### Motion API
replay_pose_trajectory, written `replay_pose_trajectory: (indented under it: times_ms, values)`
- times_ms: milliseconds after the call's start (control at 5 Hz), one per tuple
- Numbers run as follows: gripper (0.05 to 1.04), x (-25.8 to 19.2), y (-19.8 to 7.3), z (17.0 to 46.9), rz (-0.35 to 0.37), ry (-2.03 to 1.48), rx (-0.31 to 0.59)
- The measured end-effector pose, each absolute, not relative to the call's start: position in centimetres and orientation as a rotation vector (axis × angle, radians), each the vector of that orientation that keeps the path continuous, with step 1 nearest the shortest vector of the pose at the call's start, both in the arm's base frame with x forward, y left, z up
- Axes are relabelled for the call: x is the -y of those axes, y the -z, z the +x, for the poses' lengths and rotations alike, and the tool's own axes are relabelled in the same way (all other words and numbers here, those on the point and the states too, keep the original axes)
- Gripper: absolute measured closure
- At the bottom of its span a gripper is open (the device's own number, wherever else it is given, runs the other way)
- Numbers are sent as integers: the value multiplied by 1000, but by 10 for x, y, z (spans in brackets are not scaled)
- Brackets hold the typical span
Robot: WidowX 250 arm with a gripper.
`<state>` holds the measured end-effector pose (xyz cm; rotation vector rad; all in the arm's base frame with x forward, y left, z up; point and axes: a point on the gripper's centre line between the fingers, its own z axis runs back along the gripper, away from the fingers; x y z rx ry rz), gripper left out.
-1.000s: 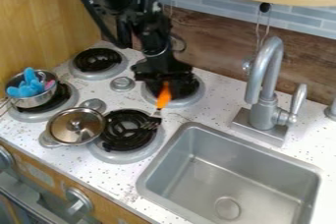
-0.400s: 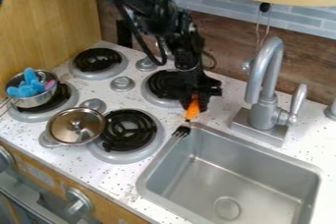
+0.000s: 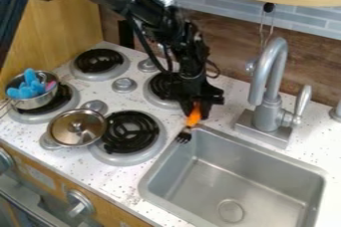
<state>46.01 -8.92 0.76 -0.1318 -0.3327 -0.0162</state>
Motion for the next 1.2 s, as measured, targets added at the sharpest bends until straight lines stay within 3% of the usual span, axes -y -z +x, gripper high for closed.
replay_pose_trajectory:
  times_ms: [400, 600, 800, 1000, 1200]
  values:
    - [625, 88, 1, 469, -147, 98, 316]
    - [553, 85, 1, 470, -151, 114, 296]
    - [279, 83, 1, 468, -147, 125, 280]
    - [107, 79, 1, 461, -136, 146, 276]
    - [91, 71, -9, 448, -130, 148, 275]
